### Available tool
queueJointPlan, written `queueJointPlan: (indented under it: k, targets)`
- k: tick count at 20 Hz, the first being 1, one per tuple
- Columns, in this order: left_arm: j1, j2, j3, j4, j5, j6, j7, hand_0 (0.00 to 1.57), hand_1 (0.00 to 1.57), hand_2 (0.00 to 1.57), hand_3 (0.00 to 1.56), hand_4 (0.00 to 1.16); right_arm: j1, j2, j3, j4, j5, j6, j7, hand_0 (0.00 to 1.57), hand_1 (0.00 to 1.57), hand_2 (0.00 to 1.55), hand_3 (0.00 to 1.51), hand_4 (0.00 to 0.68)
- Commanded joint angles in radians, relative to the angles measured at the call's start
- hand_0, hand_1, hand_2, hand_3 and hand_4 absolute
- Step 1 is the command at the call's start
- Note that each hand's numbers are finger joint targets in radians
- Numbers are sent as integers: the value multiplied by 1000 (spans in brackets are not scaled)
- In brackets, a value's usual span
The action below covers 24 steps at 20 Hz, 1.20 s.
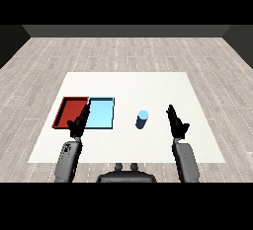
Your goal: Pick the blue can and put it in the blue box
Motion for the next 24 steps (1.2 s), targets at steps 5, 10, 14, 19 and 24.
queueJointPlan:
  k: [5, 10, 14, 19, 24]
  targets:
    - [67, -31, 11, -6, -11, 24, -30, 0, 0, 0, 0, 0, -4, 97, 131, 62, 100, -115, 95, 0, 0, 0, 0, 0]
    - [52, -53, 54, -19, 28, -3, -361, 0, 0, 0, 0, 0, -25, 78, 123, -22, -51, 43, -145, 0, 0, 0, 0, 0]
    - [97, -54, 58, -54, 43, -12, -369, 0, 0, 0, 0, 0, -6, 88, 152, 48, -45, 44, -252, 0, 0, 0, 0, 0]
    - [97, -39, 72, 22, 41, -38, -450, 0, 0, 0, 0, 0, 32, 99, 263, 90, -54, -61, -344, 0, 0, 0, 0, 0]
    - [31, -69, 61, 9, 13, 29, -390, 0, 0, 0, 0, 0, -61, 87, 159, 104, -61, -7, -265, 0, 0, 0, 0, 0]
